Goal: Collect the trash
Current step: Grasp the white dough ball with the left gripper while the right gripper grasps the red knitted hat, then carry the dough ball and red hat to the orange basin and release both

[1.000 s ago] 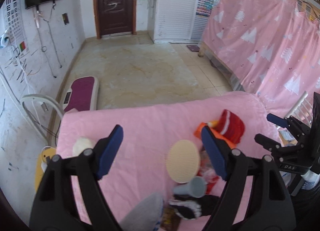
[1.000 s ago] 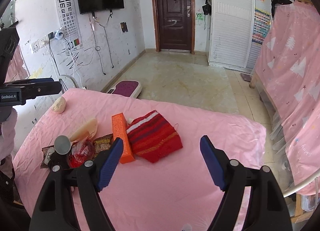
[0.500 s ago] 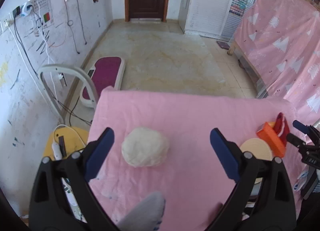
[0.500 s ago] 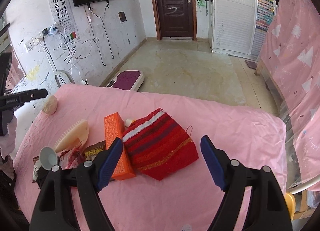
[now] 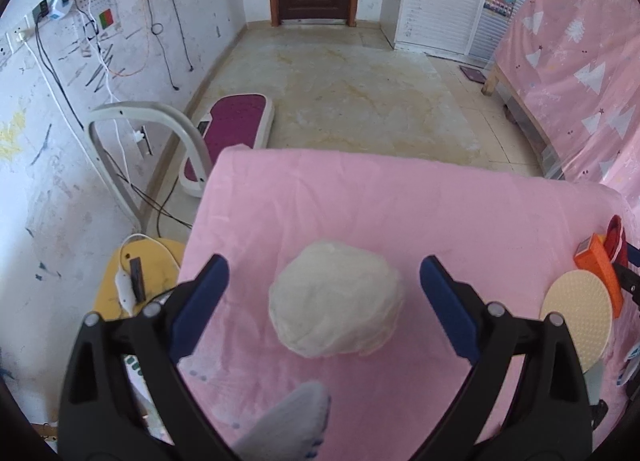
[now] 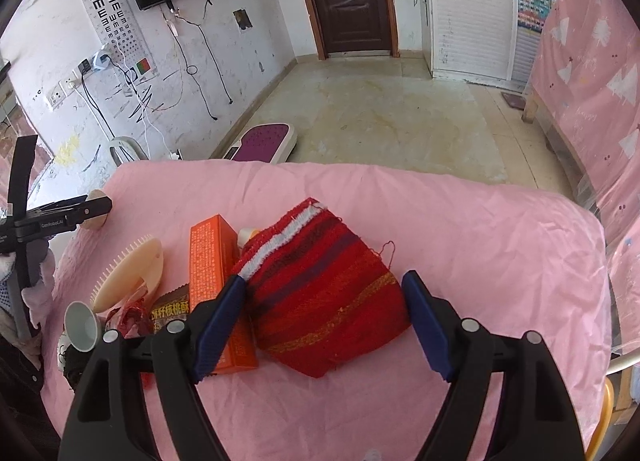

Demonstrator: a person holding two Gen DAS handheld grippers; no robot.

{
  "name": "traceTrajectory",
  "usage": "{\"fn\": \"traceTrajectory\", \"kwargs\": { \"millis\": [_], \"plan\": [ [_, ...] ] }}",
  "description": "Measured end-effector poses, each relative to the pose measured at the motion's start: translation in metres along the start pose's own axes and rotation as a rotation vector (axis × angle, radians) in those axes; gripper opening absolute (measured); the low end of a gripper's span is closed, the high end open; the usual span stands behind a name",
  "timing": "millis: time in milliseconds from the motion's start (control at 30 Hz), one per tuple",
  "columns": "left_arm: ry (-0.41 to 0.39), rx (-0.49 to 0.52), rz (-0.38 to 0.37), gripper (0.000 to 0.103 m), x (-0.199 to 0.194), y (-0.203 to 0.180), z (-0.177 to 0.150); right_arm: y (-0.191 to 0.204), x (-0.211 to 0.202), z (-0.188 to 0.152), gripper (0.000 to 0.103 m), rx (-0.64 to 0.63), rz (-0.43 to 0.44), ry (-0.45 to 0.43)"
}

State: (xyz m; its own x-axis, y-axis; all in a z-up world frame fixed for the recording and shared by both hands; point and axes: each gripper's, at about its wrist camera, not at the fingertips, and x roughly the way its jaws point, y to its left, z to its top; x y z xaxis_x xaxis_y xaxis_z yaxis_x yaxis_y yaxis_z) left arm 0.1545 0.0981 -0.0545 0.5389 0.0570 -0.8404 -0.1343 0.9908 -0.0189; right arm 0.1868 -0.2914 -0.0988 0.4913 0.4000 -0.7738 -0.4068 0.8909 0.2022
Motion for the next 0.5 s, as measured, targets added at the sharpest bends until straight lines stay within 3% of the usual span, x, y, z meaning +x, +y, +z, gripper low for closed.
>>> {"fn": "traceTrajectory", "kwargs": {
  "millis": [67, 200, 300, 367, 500],
  "plan": [
    [0.004, -0.004, -0.009, 0.086, 0.002, 0.001, -0.001, 0.001, 0.000, 0.000, 0.071, -0.004, 0.000, -0.001],
    [0.001, -0.001, -0.018, 0.058, 0.004, 0.003, -0.001, 0.005, 0.000, -0.002, 0.068, -0.016, -0.009, -0.002],
    [-0.006, 0.013, -0.020, 0.056, 0.003, 0.000, -0.004, 0.011, -0.001, -0.004, 0.046, -0.035, -0.006, -0.001],
    [-0.010, 0.021, -0.030, 0.056, 0.001, -0.002, -0.005, 0.014, -0.002, -0.006, 0.025, -0.054, -0.006, 0.003],
    [-0.039, 0.029, -0.039, 0.056, -0.007, -0.006, -0.007, 0.022, -0.012, -0.012, 0.014, -0.097, -0.021, -0.008]
  ]
}}
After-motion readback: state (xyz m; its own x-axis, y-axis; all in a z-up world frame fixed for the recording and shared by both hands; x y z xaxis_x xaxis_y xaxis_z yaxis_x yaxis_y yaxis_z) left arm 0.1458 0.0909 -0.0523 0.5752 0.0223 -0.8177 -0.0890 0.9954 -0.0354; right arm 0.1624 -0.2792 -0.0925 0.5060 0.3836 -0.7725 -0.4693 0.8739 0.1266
